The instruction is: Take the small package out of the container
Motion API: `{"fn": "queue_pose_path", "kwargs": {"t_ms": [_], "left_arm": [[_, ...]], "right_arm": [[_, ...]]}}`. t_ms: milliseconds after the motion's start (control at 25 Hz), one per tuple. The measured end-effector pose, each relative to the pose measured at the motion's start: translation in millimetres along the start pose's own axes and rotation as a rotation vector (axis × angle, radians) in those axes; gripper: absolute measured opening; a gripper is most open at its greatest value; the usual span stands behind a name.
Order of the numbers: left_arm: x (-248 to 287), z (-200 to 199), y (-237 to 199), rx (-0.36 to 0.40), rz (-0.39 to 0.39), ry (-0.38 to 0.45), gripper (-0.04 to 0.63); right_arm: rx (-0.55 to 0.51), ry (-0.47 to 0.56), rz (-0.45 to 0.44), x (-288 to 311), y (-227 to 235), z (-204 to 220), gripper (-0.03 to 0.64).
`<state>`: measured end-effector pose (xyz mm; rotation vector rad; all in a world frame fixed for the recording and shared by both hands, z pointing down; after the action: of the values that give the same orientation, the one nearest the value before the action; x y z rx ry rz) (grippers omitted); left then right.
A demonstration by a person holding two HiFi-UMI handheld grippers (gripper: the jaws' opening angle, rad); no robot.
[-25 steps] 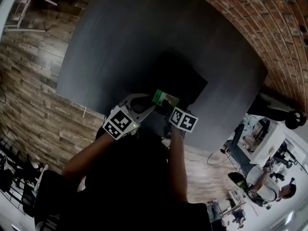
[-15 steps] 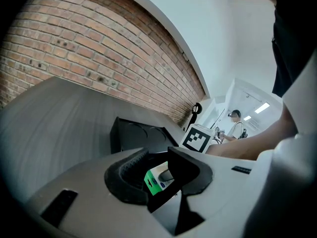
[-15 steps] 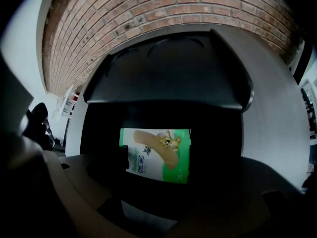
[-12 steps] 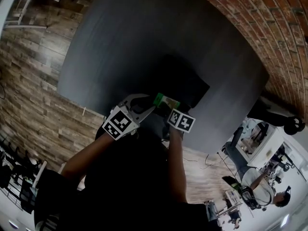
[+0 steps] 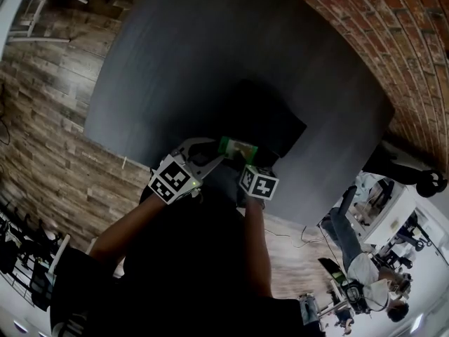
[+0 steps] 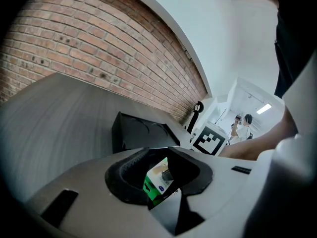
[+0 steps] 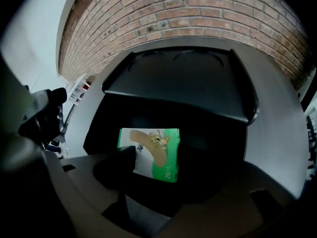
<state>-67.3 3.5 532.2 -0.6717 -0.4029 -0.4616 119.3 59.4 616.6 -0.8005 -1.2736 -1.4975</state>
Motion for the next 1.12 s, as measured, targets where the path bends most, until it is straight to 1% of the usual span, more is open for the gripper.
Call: {"fn": "queue_pose_path", "kwargs": {"t_ms": [80, 240, 320, 680, 840, 960, 1040, 1120], "left_arm": [[0.3, 0.4, -1.2, 0.000, -0.004, -0.002, 0.114], [-2.5, 2.8, -2.7, -0.005, -0.013, -0.001, 0.114], [-4.4, 4.9, -3.3, -0.008, -0.018, -0.002, 0.114], [-8.1, 18.9, -8.2, -0.005, -0.032, -0.022, 0.114], [-6.7, 27.9, -10.1, 0.002, -0.022, -0.053, 0.123], [-1.7, 28.1, -6.7, 0.043, -0.002, -0.064, 0.132], [4.0, 24.9, -3.6, 0.106, 0.025, -0.072, 0.133], [11.8, 24.4, -1.5, 0.179, 0.054, -0.099, 0.137]], "right_arm": [[-0.010, 0.021, -0.021, 0.0, -3.7, 0.4, 0.267], [-0.047, 0.046, -0.068, 2.9, -16.6, 2.6, 0.231], [-0.075, 0.059, -0.077, 2.6, -23.8, 2.2, 0.212], [-0.226, 0.114, -0.051, -7.7, -31.3, 4.4, 0.199], [-0.283, 0.147, -0.041, -11.5, -37.0, 7.1, 0.192], [-0.345, 0.175, -0.029, -15.6, -37.4, 8.0, 0.189], [-0.379, 0.195, -0.030, -17.5, -38.2, 8.8, 0.186], [-0.419, 0.209, -0.033, -20.2, -40.8, 8.8, 0.185]]}}
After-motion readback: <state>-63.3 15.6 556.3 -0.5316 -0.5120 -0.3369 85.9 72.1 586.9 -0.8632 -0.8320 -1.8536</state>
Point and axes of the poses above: the fingertips, and each gripper's own axes: x forward along the fingers, y to its right, z out of its underside, the point moved 8 cm from there along -x, backward along the fingers, and after that the axes turned 5 degrees about -z, right-handed, at the moved point
